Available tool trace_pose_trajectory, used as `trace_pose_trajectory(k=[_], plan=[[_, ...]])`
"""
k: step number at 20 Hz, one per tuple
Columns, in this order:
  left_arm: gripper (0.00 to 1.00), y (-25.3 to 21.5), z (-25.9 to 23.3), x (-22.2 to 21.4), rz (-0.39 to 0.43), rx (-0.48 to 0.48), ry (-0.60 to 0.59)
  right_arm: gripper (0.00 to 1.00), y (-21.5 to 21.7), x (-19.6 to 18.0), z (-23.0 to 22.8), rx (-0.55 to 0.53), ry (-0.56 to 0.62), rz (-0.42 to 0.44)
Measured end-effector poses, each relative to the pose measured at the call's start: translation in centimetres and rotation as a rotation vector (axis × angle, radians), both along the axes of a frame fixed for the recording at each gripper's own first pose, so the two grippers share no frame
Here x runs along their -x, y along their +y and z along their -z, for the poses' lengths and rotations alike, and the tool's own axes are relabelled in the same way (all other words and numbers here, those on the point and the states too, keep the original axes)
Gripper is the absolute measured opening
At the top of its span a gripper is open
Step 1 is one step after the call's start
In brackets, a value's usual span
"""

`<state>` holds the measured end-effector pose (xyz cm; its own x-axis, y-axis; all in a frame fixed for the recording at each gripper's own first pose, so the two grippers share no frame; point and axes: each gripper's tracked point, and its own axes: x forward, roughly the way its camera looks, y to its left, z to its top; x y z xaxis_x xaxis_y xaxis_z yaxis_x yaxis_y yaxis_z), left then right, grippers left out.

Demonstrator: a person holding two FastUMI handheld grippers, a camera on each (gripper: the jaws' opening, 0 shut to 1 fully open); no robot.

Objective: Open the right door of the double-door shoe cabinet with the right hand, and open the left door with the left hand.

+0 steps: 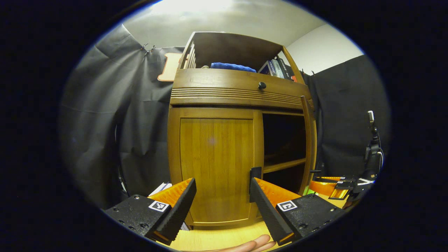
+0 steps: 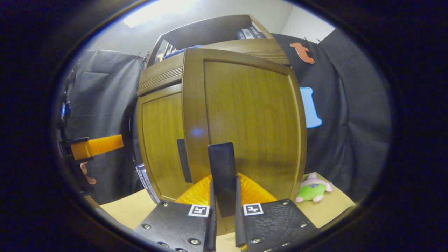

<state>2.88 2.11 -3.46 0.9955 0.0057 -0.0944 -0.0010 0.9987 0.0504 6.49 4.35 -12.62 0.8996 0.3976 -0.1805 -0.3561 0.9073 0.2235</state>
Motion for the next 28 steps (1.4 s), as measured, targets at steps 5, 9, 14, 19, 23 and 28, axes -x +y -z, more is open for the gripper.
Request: trace_pose_trajectory(k=[5,9,14,19,23,28], plan=[[0.94,0.0,-0.4,0.3,-0.002,0.001,-0.016,0.21,-2.2,1.3,-0.2,0.037,0.006,0.022],[0.94,-0.2,-0.5,0.4,0.000,0.008,-0.014,0.21,-3.5,1.9,-0.5,0.089,-0.006,0.030],[0.94,-0.2,-0.6,0.8,0.005,0.001,-0.015,0.21,-5.3,2.8,-0.7,0.098,0.004,0.057],[0.94,-0.1,-1.2,1.2,0.009,0.005,-0.033,0.20,-7.6,3.5,-1.0,0.120,0.004,0.114],[0.94,-0.3,-1.2,1.3,0.019,0.005,-0.033,0.19,-9.8,4.1,-1.2,0.185,-0.013,0.184],[0.94,-0.4,-0.8,1.0,0.015,-0.001,-0.020,0.19,-15.1,4.1,-2.7,0.269,-0.070,0.347]])
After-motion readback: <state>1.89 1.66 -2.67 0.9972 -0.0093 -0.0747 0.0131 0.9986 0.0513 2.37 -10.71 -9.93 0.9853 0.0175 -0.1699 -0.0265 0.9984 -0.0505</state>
